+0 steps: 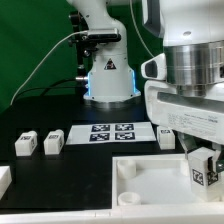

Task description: Assemble one leg

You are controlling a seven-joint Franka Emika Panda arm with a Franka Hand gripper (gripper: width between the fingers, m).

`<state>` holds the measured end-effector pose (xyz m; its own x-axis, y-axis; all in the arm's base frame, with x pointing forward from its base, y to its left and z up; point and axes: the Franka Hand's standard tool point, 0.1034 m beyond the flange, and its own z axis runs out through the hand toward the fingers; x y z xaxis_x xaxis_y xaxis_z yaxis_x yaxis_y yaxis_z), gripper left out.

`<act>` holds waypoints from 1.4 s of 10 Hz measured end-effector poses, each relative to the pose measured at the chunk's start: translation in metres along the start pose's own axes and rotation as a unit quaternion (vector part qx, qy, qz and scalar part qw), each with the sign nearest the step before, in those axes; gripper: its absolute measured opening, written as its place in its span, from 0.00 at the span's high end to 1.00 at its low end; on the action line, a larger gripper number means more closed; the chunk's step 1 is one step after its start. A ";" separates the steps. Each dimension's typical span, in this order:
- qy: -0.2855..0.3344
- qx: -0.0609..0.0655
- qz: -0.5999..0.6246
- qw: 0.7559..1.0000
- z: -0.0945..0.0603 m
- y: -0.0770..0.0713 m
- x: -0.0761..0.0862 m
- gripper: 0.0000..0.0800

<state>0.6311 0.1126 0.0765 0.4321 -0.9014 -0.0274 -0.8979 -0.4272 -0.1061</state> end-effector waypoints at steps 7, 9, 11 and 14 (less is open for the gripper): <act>-0.034 -0.013 0.270 0.962 0.002 0.000 -0.005 0.50; -0.030 -0.017 0.159 0.987 0.004 0.003 -0.010 0.22; -0.027 -0.019 -0.037 0.999 0.007 0.005 -0.017 0.19; -0.029 -0.016 -0.181 0.983 0.008 0.006 -0.015 0.19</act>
Offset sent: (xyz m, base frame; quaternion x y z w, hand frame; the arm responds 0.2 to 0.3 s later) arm 0.0192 0.0096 0.0039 -0.0158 -0.0308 0.2964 0.9544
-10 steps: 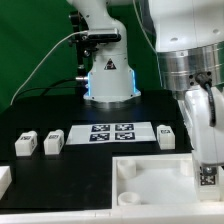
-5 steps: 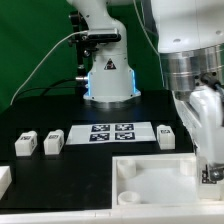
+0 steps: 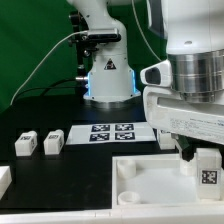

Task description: Assemble one leg

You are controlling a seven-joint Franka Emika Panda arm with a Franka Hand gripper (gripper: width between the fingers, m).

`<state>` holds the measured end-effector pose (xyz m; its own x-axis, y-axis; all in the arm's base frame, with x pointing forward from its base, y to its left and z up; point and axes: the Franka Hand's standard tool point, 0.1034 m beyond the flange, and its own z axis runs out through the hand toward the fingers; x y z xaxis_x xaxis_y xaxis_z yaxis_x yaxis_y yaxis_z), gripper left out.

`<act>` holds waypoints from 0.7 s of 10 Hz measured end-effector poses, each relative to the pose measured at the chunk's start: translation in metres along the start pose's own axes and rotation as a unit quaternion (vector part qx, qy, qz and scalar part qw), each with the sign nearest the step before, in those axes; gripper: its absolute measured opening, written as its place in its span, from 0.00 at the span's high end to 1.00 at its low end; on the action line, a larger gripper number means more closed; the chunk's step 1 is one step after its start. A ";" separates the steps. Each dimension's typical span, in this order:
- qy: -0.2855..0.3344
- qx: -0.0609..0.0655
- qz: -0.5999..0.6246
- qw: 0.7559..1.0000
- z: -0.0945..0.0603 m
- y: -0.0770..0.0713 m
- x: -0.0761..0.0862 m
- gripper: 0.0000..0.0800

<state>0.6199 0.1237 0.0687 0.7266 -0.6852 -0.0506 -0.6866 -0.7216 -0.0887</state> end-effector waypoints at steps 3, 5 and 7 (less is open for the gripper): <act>-0.001 -0.006 -0.219 0.976 -0.002 0.002 0.011 0.19; 0.011 -0.016 -0.343 0.939 -0.006 -0.001 0.017 0.19; 0.011 -0.016 -0.307 0.952 -0.005 0.000 0.017 0.21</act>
Offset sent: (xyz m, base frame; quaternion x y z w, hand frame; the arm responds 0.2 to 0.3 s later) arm 0.0167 0.0046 0.0059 -0.0202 -0.0147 -0.4377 0.8988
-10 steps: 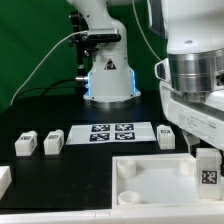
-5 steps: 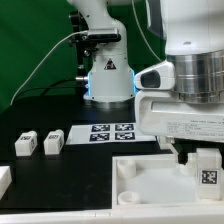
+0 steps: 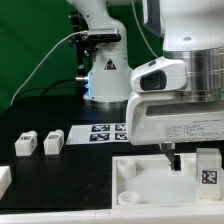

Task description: Assemble one leg

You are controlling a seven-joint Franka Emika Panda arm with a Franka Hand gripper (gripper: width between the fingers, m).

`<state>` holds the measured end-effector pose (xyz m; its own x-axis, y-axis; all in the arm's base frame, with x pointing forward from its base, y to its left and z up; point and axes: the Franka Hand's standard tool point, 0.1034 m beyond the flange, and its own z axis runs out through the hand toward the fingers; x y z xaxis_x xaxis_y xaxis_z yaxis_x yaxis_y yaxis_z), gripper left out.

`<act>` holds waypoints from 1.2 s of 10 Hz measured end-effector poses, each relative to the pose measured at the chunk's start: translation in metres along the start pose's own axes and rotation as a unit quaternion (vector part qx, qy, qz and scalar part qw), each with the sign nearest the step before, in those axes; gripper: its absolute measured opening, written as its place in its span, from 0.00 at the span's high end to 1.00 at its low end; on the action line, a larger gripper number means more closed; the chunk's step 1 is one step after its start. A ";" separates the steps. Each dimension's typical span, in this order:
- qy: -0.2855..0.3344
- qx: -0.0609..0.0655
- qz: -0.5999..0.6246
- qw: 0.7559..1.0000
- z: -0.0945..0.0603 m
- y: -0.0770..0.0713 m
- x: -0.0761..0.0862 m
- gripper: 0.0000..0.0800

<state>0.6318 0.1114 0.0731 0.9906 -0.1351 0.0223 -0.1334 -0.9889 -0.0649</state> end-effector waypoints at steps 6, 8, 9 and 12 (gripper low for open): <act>-0.005 0.003 0.320 0.947 0.001 -0.003 0.000 0.64; -0.011 -0.011 0.489 0.872 0.002 -0.006 0.001 0.64; -0.011 -0.011 0.552 0.834 0.002 -0.005 0.001 0.64; -0.010 0.002 0.772 0.635 0.002 -0.004 0.001 0.64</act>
Offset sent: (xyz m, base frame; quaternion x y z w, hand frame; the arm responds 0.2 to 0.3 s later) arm 0.0000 0.0000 0.0000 0.0000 0.0000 0.1790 0.9838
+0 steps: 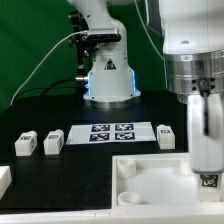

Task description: Assemble one leg

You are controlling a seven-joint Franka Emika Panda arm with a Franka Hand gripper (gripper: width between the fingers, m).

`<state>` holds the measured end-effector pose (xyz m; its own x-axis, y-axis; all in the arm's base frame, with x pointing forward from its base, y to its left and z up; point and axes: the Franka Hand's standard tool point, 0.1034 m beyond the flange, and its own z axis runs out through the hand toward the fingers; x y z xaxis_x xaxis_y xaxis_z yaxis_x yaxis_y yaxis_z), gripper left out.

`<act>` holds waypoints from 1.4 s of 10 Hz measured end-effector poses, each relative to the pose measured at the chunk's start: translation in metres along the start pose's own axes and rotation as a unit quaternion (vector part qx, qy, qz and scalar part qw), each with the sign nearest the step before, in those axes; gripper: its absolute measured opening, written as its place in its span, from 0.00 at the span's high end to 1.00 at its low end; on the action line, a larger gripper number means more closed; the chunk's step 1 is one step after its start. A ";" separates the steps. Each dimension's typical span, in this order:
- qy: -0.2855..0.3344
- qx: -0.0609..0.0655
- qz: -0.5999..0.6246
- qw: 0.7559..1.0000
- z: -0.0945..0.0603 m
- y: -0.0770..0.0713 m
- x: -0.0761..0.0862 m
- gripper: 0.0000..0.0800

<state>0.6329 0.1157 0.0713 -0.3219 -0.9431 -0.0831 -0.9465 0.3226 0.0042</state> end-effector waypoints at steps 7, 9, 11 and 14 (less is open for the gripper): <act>-0.011 0.002 -0.036 0.999 0.001 0.002 0.001 0.30; -0.006 -0.014 -0.134 0.991 0.004 0.011 -0.002 0.21; 0.003 -0.002 -0.301 0.953 0.004 0.008 -0.001 0.19; 0.004 -0.003 -0.454 0.891 0.004 0.007 0.002 0.19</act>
Offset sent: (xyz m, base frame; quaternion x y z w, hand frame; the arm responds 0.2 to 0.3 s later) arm -0.0049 0.0027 -0.0013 -0.0261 0.0049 0.2315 0.9725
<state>0.6256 0.1166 0.0667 0.5774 -0.8151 -0.0475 -0.8163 -0.5750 -0.0552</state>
